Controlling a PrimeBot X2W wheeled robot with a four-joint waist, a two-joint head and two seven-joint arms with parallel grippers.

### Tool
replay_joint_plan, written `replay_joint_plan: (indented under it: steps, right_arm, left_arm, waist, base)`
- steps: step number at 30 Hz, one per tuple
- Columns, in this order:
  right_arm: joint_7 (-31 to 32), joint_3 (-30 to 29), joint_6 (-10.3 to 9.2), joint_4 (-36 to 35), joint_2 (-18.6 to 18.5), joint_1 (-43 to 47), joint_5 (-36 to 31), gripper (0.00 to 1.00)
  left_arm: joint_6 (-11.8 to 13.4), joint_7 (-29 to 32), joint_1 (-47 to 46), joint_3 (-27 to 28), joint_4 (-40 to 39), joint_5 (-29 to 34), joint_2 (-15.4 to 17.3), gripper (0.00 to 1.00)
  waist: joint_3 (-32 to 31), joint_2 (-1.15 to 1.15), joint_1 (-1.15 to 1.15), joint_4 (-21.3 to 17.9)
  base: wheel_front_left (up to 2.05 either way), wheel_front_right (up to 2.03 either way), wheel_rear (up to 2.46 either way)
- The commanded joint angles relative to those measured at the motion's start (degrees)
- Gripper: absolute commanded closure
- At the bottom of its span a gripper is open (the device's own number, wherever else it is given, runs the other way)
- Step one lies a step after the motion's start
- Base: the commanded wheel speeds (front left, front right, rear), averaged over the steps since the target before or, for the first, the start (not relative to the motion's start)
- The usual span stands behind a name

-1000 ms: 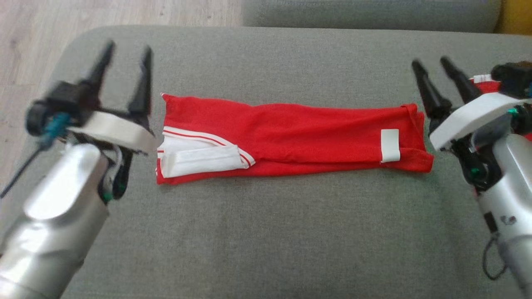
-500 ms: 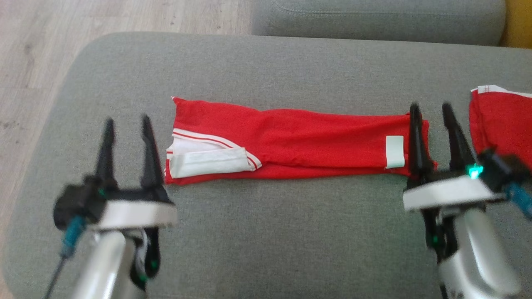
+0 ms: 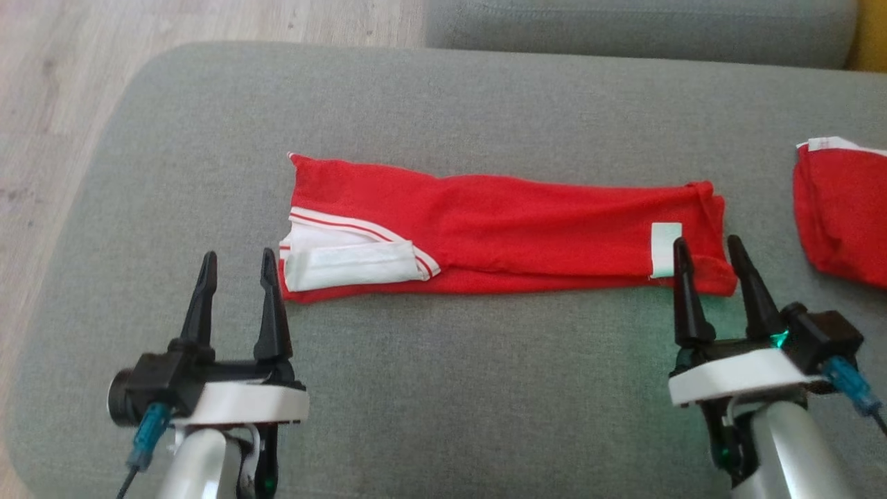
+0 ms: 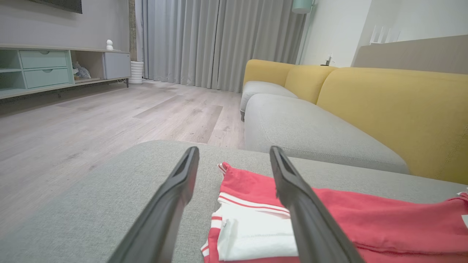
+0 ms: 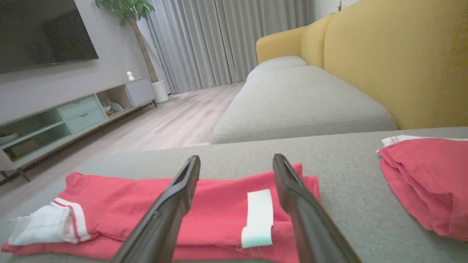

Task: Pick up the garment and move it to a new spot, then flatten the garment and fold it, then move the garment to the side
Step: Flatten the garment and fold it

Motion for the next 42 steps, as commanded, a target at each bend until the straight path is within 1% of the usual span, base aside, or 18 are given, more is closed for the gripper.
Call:
replay_joint_plan:
  steps: [1,3,7,10,17,20,21,22,25,30,34,38,40,42]
  right_arm:
    - [-0.5,0.7,0.39,-1.0,0.1,-2.8,-0.9,0.0]
    - [-0.2,-1.7,0.39,2.1,0.1,-4.5,-4.1,0.0]
    - [2.6,-7.3,0.39,10.1,0.1,-8.5,-5.5,0.0]
    - [4.6,-10.4,0.39,16.4,0.1,-11.3,-6.9,0.0]
    - [6.2,-13.6,0.39,28.1,0.1,-16.5,-9.3,0.0]
    - [5.9,-13.8,0.39,32.0,0.1,-18.1,-8.7,0.0]
    - [5.7,-13.5,0.39,33.2,0.1,-18.6,-8.5,0.6]
    - [5.5,-12.9,0.39,34.3,0.1,-19.0,-8.3,1.0]
    - [4.1,-13.3,0.39,36.1,0.1,-19.8,-9.9,1.0]
    - [1.9,-18.8,0.39,35.9,0.1,-20.4,-14.4,1.0]
    - [2.1,-24.9,0.39,33.6,0.0,-19.8,-19.6,1.0]
    - [3.8,-30.8,0.39,29.9,-1.3,-19.2,-24.2,1.0]
    - [4.7,-32.4,0.39,28.0,-1.4,-19.1,-25.6,1.0]
    - [5.5,-32.8,0.39,26.7,-1.3,-19.1,-26.0,1.0]
  left_arm:
    - [-0.4,-0.3,-3.0,2.4,-1.5,0.5,0.1,0.0]
    - [-1.1,-0.3,-3.7,2.9,-1.4,1.3,-0.2,0.0]
    - [-2.6,-0.3,-4.6,3.9,-1.0,1.8,-0.9,0.0]
    - [-3.6,-0.3,-5.0,3.9,-0.4,2.0,-1.2,0.0]
    - [-4.4,-0.3,-6.3,4.3,0.3,2.3,-1.5,0.0]
    - [-4.5,-0.3,-6.7,4.5,0.5,2.2,-1.5,0.0]
    - [-4.5,-0.3,-6.8,4.5,0.5,2.1,-1.5,0.0]
    - [-4.5,-0.3,-6.9,4.5,0.6,2.0,-1.5,0.0]
    - [-4.3,-0.3,-6.9,4.8,0.8,2.1,-1.6,0.0]
    - [-4.6,-0.3,-7.1,5.5,1.4,3.1,-1.6,0.0]
    - [-4.7,-0.3,-6.6,5.6,1.8,3.0,-1.6,0.0]
    - [-4.7,-0.3,-6.1,5.3,2.6,2.6,-1.6,0.0]
    - [-4.6,-0.3,-6.1,5.2,2.8,2.5,-1.6,0.0]
    - [-4.6,-0.3,-5.8,5.3,3.0,2.3,-1.6,0.0]
  waist:
    - [0.6,0.0,0.0,0.1]
    - [1.5,0.0,0.0,0.2]
    - [3.1,0.0,0.0,0.6]
    - [4.0,0.0,0.0,1.1]
    - [5.9,0.0,0.0,2.2]
    - [6.3,0.0,0.0,2.5]
    - [6.3,0.0,0.0,2.5]
    - [6.3,0.0,0.0,2.5]
    - [6.0,0.0,0.0,2.2]
    - [4.7,0.0,0.0,1.5]
    - [3.3,0.0,0.0,0.9]
    - [2.0,0.0,0.0,0.7]
    - [1.2,0.0,0.0,0.7]
    - [0.4,0.0,0.0,0.8]
  base:
    - [0.0,0.0,0.0]
    - [0.0,0.0,0.0]
    - [0.0,0.0,0.0]
    - [0.0,0.0,0.0]
    - [0.0,0.0,0.0]
    - [0.0,0.0,0.0]
    - [0.0,0.0,0.0]
    - [0.0,0.0,0.0]
    - [0.0,0.0,0.0]
    - [0.0,0.0,0.0]
    - [0.0,0.0,0.0]
    - [0.0,0.0,0.0]
    - [0.0,0.0,0.0]
    - [0.0,0.0,0.0]
